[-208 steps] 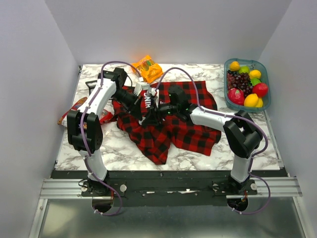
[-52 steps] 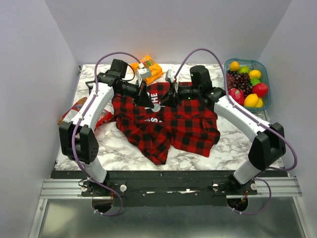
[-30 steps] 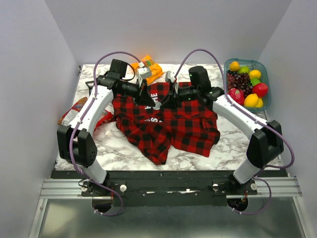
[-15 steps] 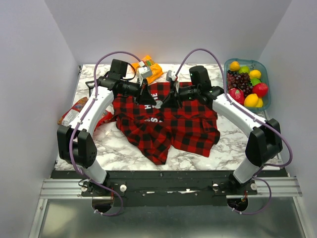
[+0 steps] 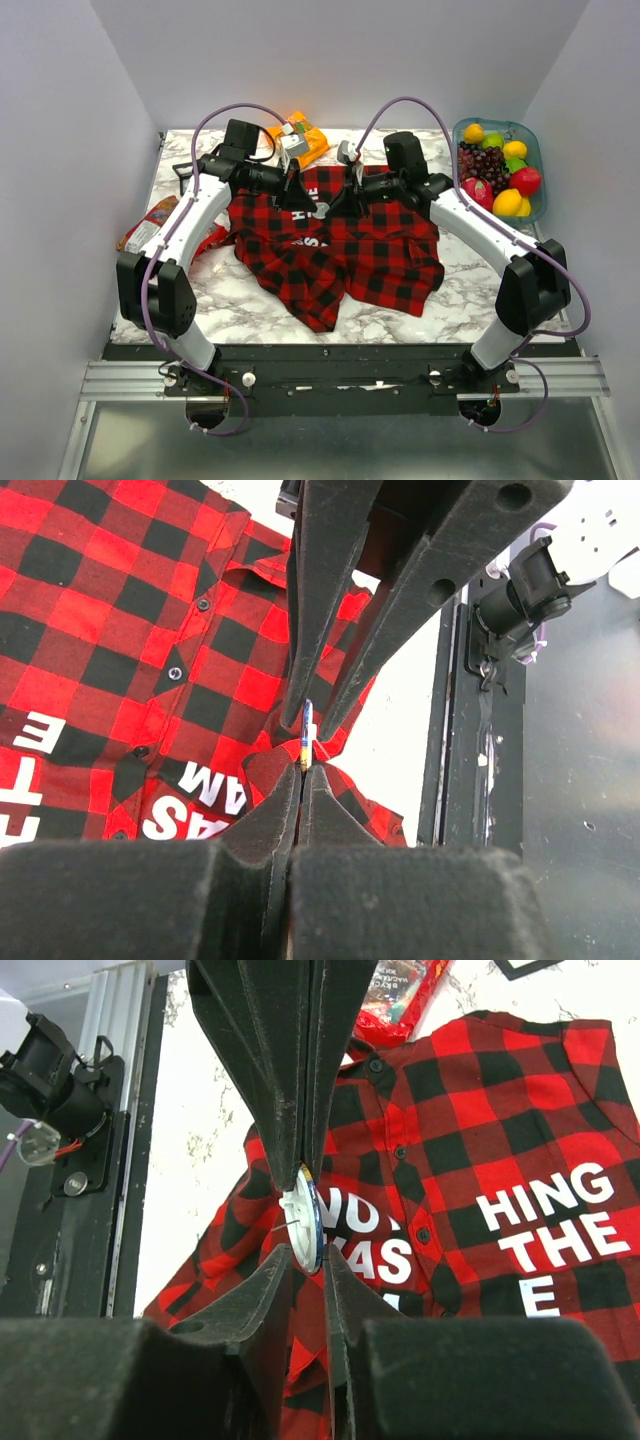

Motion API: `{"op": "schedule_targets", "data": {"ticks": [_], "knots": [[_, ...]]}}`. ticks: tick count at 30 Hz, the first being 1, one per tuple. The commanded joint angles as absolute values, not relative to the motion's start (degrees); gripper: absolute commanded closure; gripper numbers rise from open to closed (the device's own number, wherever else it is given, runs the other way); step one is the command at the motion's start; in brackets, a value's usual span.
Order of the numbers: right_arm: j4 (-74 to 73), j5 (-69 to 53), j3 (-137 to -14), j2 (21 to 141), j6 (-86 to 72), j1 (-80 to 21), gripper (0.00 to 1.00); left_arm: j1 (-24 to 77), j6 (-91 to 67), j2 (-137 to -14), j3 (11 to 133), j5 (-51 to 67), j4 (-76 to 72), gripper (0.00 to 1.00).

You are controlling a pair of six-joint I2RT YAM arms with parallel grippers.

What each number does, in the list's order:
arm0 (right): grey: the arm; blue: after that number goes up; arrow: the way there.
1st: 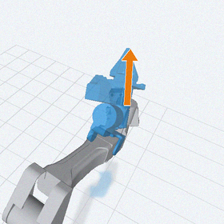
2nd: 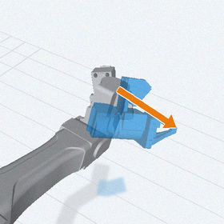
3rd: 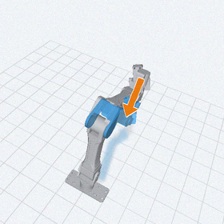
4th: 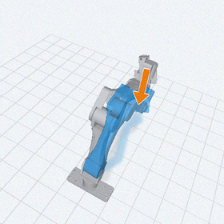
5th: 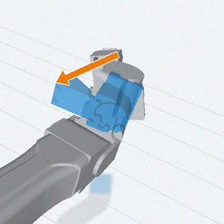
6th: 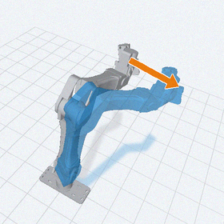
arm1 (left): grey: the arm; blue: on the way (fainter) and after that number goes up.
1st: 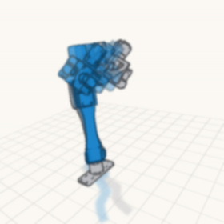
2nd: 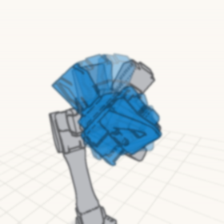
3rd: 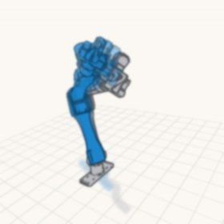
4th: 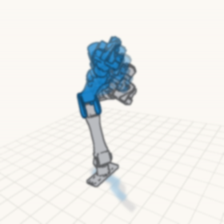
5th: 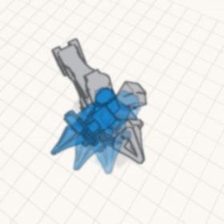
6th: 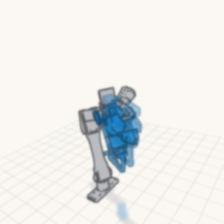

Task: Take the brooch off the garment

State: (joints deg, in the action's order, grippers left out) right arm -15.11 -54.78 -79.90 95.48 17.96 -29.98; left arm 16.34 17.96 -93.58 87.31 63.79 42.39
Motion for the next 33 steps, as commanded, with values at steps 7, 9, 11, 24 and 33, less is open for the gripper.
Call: {"op": "schedule_targets", "data": {"ticks": [7, 9, 11, 24, 33], "knots": [[-14.0, -56.7, -81.1, 95.8, 16.1, -29.6, 0.99, 16.9, 16.3, -96.0, 89.8, 61.6, 40.2, 0.97], [-13.6, -56.2, -80.5, 95.6, 15.4, -29.3, 1.0, 16.9, 15.1, -95.7, 89.9, 60.9, 39.4, 0.81], [-13.3, -55.2, -80.1, 95.4, 14.3, -29.2, 1.0, 16.9, 14.3, -94.8, 89.9, 60.8, 38.9, 0.71], [-11.1, -55.2, -78.4, 95.6, 10.2, -28.6, 1.0, 19.9, 12.7, -89.0, 82.1, 57.2, 26.5, 0.55], [-10.4, -55.0, -77.6, 95.1, 9.4, -28.3, 1.0, 22.0, 18.8, -89.5, 83.3, 55.3, 30.4, 0.61]]}}
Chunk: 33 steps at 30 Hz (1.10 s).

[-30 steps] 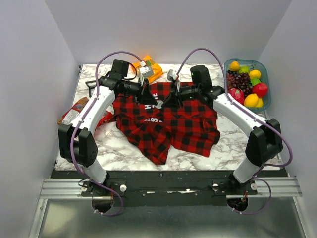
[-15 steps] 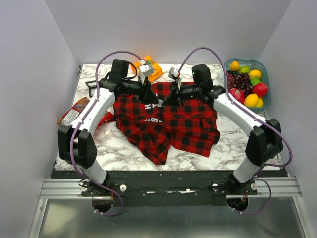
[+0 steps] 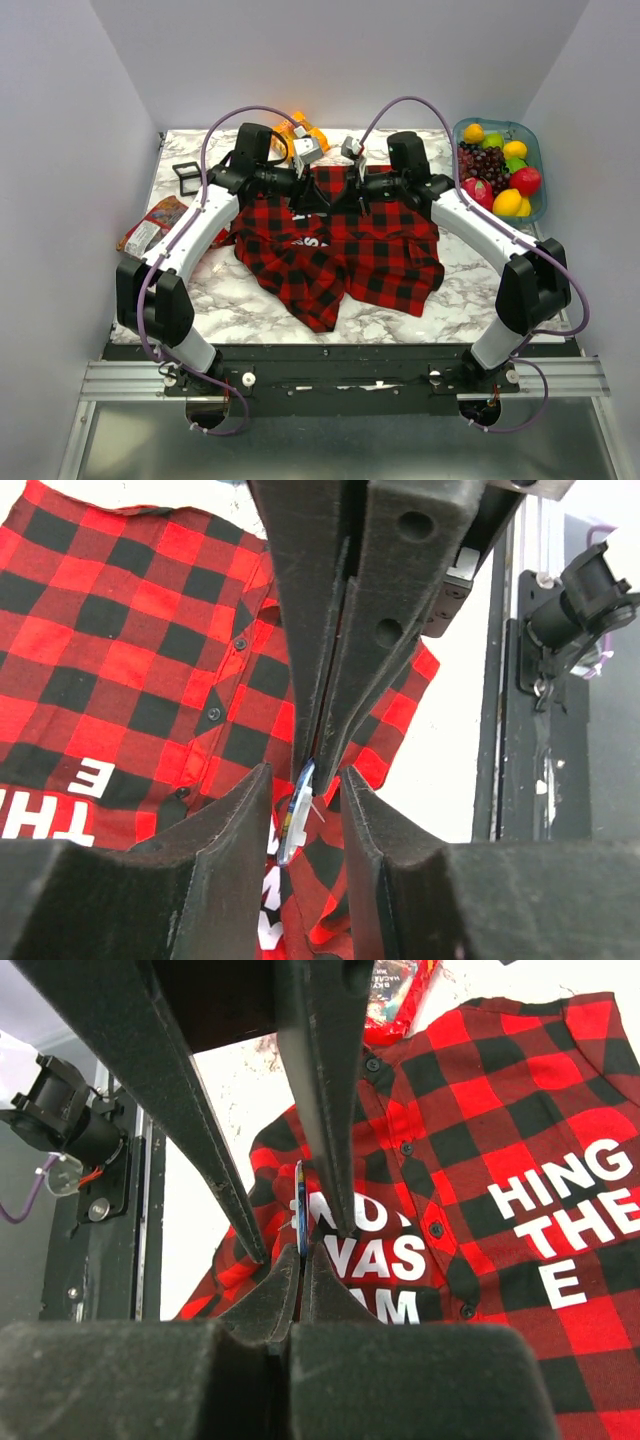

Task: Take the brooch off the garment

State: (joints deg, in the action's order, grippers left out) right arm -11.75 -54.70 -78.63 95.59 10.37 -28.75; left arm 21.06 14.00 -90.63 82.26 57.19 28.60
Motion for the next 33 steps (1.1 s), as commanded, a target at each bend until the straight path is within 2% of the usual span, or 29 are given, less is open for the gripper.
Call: {"op": "schedule_targets", "data": {"ticks": [1, 13, 24, 33], "knots": [[-10.3, -55.0, -77.5, 95.1, 9.3, -28.3, 1.0, 22.0, 19.6, -89.5, 83.8, 55.0, 31.6, 0.62], [-9.8, -55.0, -77.1, 95.2, 8.6, -28.1, 0.99, 22.6, 28.9, -89.9, 87.1, 51.0, 37.3, 0.72], [-9.4, -55.3, -77.3, 95.8, 7.7, -28.0, 1.0, 23.6, 32.5, -90.5, 87.9, 51.4, 40.7, 0.69], [-9.4, -55.4, -77.1, 95.5, 7.8, -27.9, 1.0, 24.8, 32.5, -91.4, 88.6, 47.6, 40.3, 0.71]]}}
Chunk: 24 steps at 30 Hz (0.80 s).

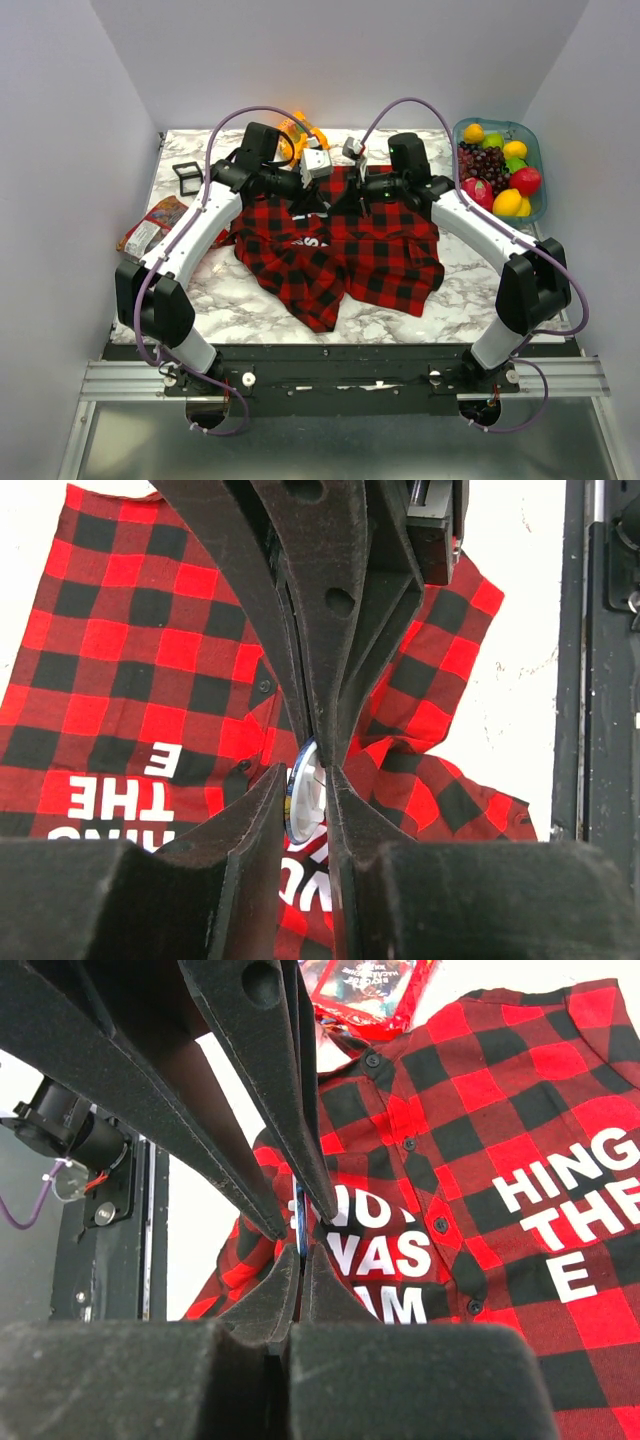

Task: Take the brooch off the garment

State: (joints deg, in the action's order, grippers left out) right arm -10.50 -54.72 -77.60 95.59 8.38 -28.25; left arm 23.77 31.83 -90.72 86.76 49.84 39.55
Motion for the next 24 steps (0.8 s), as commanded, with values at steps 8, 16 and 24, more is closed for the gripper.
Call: {"op": "schedule_targets", "data": {"ticks": [8, 16, 24], "knots": [[-9.4, -55.8, -77.0, 95.3, 8.0, -27.9, 1.0, 26.1, 35.1, -90.8, 88.0, 41.8, 40.2, 0.74], [-9.5, -56.1, -77.0, 95.3, 8.0, -27.8, 1.0, 28.4, 40.0, -89.9, 87.1, 35.5, 41.3, 0.76], [-9.4, -56.0, -76.6, 95.1, 7.9, -27.7, 1.0, 29.9, 44.9, -89.3, 87.4, 30.3, 42.2, 0.77]]}}
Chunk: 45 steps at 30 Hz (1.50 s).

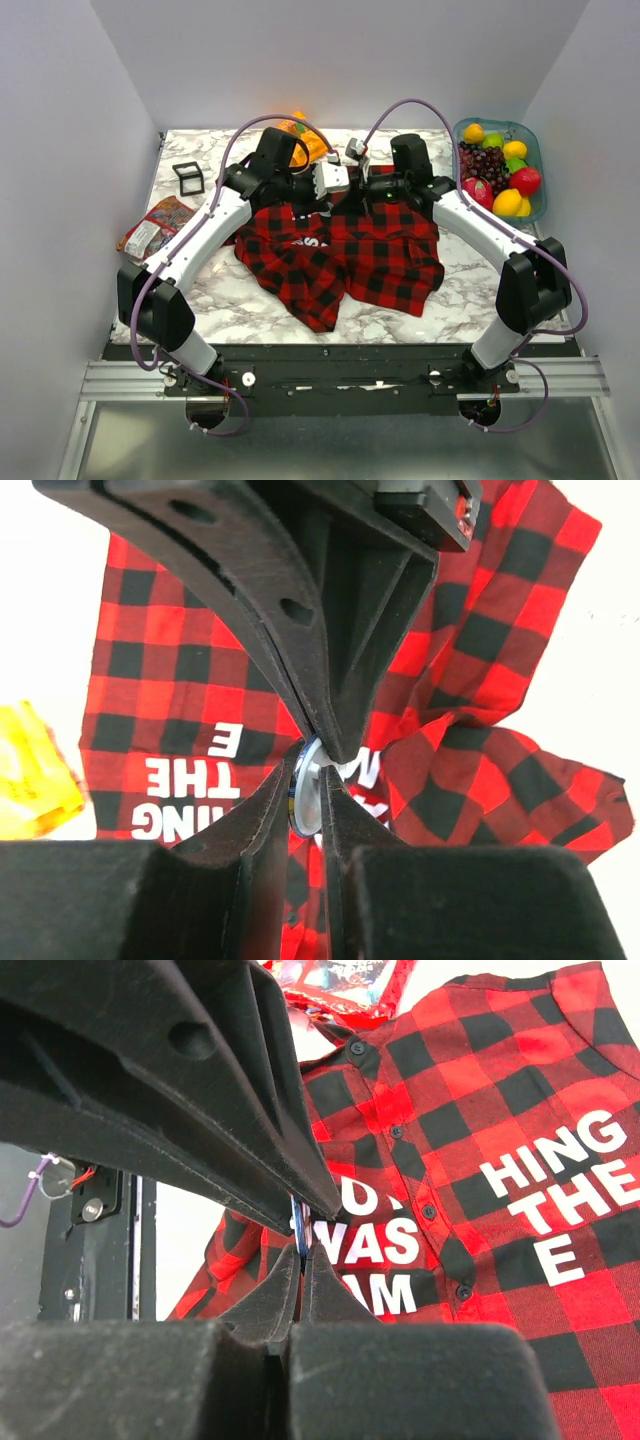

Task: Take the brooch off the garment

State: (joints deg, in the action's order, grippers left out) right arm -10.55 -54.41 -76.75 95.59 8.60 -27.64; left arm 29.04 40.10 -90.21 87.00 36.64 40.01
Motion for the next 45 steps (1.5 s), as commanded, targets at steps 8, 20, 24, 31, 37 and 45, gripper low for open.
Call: {"op": "schedule_targets", "data": {"ticks": [8, 20, 24, 31, 37, 45], "knots": [[-9.4, -55.7, -76.5, 95.4, 8.0, -27.6, 1.0, 30.0, 48.3, -89.5, 89.6, 27.3, 44.2, 0.77], [-9.6, -55.1, -75.8, 95.4, 8.5, -27.4, 1.0, 30.0, 49.1, -89.7, 93.2, 19.7, 46.1, 0.71], [-9.8, -55.1, -75.4, 95.5, 8.7, -27.4, 1.0, 29.9, 48.7, -89.2, 94.0, 18.7, 46.4, 0.66], [-9.9, -55.0, -75.0, 95.4, 8.9, -27.6, 0.99, 29.7, 44.8, -87.8, 95.8, 21.2, 46.3, 0.59], [-10.0, -54.7, -74.7, 94.9, 9.2, -27.5, 1.0, 25.2, 30.3, -86.6, 97.6, 29.9, 44.6, 0.52], [-9.9, -55.8, -74.7, 94.8, 10.5, -27.5, 1.0, 23.1, 23.5, -83.4, 86.0, 40.4, 39.4, 0.51]]}}
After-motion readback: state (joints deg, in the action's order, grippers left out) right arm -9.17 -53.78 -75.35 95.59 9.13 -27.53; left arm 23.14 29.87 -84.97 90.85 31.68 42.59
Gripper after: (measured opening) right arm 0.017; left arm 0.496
